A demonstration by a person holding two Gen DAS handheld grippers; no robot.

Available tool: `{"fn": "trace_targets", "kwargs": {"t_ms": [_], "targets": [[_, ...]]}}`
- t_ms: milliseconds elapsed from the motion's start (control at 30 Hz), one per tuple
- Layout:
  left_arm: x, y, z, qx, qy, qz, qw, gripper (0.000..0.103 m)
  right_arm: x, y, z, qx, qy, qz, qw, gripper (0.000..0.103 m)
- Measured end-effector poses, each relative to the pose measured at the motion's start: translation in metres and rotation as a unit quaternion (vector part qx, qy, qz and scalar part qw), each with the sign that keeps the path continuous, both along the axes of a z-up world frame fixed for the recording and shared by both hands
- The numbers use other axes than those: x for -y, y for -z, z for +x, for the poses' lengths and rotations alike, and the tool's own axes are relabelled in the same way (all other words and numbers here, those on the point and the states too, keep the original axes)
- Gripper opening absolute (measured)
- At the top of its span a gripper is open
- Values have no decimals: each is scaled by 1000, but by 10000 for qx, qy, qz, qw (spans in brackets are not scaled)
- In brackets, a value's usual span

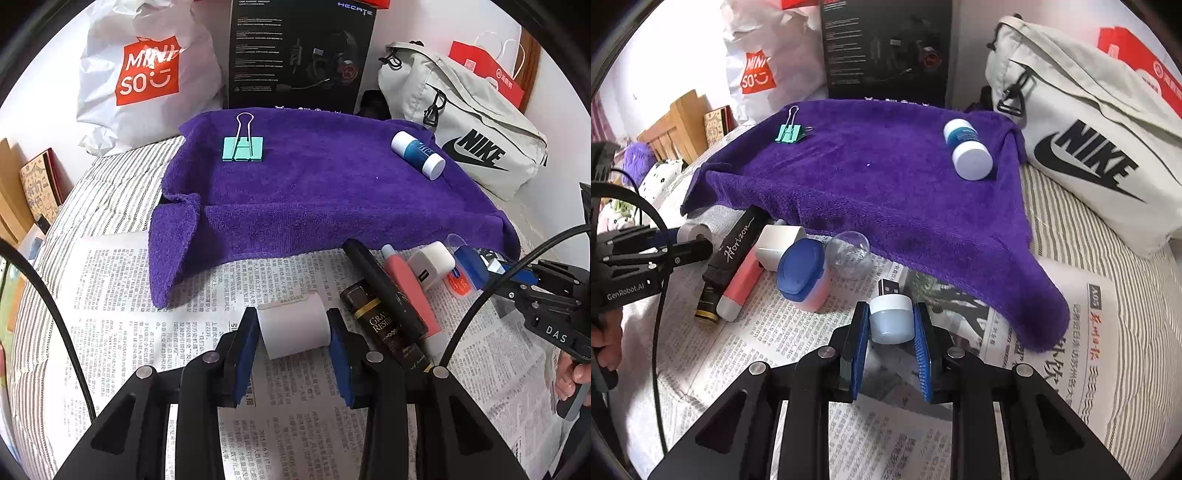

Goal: Organize rigid objects
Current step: 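Carry the tape roll onto the towel with the left gripper while the right gripper places the cap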

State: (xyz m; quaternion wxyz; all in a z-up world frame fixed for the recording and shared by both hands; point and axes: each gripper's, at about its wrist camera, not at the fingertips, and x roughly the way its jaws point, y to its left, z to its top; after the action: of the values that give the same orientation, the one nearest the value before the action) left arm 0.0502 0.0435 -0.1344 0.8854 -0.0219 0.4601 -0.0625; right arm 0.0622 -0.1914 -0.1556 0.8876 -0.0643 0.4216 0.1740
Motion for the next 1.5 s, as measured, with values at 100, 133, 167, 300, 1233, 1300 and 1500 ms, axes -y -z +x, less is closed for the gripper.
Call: {"fn": "trace_targets", "kwargs": {"t_ms": [100,133,167,300,1233,1300,1500], "targets": [[-1,1,0,24,-1,15,10000,35,1,3,0,-114,42,-22,9999,24],[-2,1,0,22,-26,-12,10000,35,1,3,-1,-108,48,-21,9999,24],[-1,0,1,7,-28,-21,10000,35,2,2,-2,-104,48,-14,9999,24],[-6,-4,1,-72,28,-260,9996,35,6,-6,-5,-93,25,61,9999,24],[-38,-49,29,158,-110,-542,9983,35,26,-61,33,367,113,369,9986,24],[-41,-48,35,147,-120,-562,9982,35,26,-59,43,348,172,336,9987,24],[-42,-49,56,150,-117,-507,9985,35,22,-48,72,239,251,129,9993,24]]}}
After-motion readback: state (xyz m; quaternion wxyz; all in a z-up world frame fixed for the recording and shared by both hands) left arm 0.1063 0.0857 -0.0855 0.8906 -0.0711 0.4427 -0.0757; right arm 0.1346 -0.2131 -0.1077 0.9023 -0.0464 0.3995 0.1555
